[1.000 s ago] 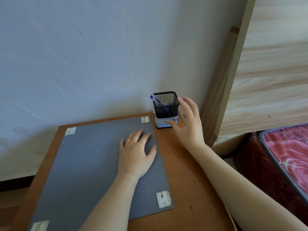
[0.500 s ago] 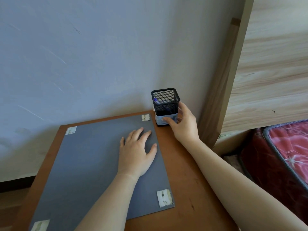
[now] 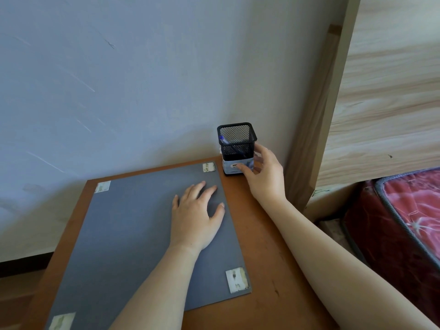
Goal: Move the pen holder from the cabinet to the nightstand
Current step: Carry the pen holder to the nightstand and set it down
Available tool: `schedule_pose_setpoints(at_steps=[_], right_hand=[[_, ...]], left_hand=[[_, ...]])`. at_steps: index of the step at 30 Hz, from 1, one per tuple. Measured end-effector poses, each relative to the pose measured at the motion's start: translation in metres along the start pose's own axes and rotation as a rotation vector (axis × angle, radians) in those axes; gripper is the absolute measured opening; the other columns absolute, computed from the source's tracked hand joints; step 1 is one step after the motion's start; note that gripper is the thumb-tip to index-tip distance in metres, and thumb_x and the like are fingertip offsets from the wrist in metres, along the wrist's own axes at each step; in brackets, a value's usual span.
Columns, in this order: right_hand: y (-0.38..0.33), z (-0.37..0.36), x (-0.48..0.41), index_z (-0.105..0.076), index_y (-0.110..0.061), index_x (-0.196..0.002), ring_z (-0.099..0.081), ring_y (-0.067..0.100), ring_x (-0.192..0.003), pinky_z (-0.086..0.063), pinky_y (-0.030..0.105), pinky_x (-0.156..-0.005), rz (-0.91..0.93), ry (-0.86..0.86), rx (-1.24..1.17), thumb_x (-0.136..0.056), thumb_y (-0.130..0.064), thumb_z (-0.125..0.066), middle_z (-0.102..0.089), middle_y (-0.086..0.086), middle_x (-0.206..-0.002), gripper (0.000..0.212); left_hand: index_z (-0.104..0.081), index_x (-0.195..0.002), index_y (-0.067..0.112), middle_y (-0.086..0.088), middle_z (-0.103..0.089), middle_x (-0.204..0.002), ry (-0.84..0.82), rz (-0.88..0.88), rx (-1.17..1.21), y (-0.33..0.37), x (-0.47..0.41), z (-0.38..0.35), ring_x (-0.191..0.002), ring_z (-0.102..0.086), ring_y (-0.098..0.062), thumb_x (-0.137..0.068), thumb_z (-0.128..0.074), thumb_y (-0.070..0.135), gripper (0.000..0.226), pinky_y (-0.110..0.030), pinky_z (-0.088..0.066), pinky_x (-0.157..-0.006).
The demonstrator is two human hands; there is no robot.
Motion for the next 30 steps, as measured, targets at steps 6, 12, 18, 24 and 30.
schedule_pose_setpoints(at_steps=[6,12,18,24,30], right_hand=[[0.002,0.013,0.021,-0.050,-0.018,-0.124,-0.055,0.008,-0.099,-0.052,0.033,-0.085,-0.063,0.018,-0.006,-0.075,-0.024,-0.074,-0.056,-0.003,-0.118,0.055],[-0.003,0.023,0.045,-0.052,-0.020,-0.121,-0.054,0.008,-0.102,-0.052,0.034,-0.085,-0.034,-0.077,0.073,-0.075,-0.030,-0.073,-0.056,-0.003,-0.118,0.051],[-0.018,0.037,0.059,-0.050,-0.020,-0.124,-0.052,0.011,-0.108,-0.048,0.031,-0.090,0.044,-0.181,0.158,-0.077,-0.035,-0.069,-0.054,-0.003,-0.122,0.052],[-0.034,0.050,0.073,-0.047,-0.022,-0.127,-0.049,0.011,-0.115,-0.043,0.024,-0.090,0.076,-0.268,0.239,-0.083,-0.038,-0.062,-0.051,-0.004,-0.129,0.050],[-0.063,0.053,0.077,-0.049,-0.017,-0.125,-0.050,0.014,-0.115,-0.037,0.019,-0.088,0.143,-0.303,0.278,-0.085,-0.035,-0.060,-0.052,0.000,-0.129,0.045]], left_hand=[[-0.044,-0.132,0.033,0.007,-0.036,-0.146,-0.002,0.006,0.007,0.000,-0.001,0.000,-0.136,-0.026,-0.014,-0.088,-0.044,0.047,0.047,-0.046,-0.012,-0.114],[-0.044,-0.132,0.033,0.007,-0.036,-0.146,-0.002,0.008,-0.005,0.000,-0.002,-0.001,-0.136,-0.026,-0.015,-0.088,-0.044,0.046,0.046,-0.046,-0.011,-0.114],[-0.042,-0.135,0.031,0.004,-0.033,-0.148,-0.047,0.008,-0.045,0.002,-0.001,-0.001,-0.138,-0.024,-0.017,-0.089,-0.042,0.048,0.049,-0.048,-0.011,-0.114],[-0.037,-0.138,0.031,0.001,-0.031,-0.150,-0.105,-0.005,-0.103,0.005,0.003,0.003,-0.138,-0.024,-0.020,-0.091,-0.035,0.048,0.049,-0.052,-0.015,-0.113],[-0.034,-0.139,0.031,0.001,-0.031,-0.149,-0.130,-0.034,-0.053,0.018,0.011,0.030,-0.136,-0.028,-0.022,-0.092,-0.032,0.048,0.050,-0.052,-0.017,-0.112]])
Point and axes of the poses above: each hand's wrist, its own x-axis away from the middle knuckle, its own z-axis out of the back of the hand, y = z × x, the point moved 8 cm from there along -x, towards the middle knuckle
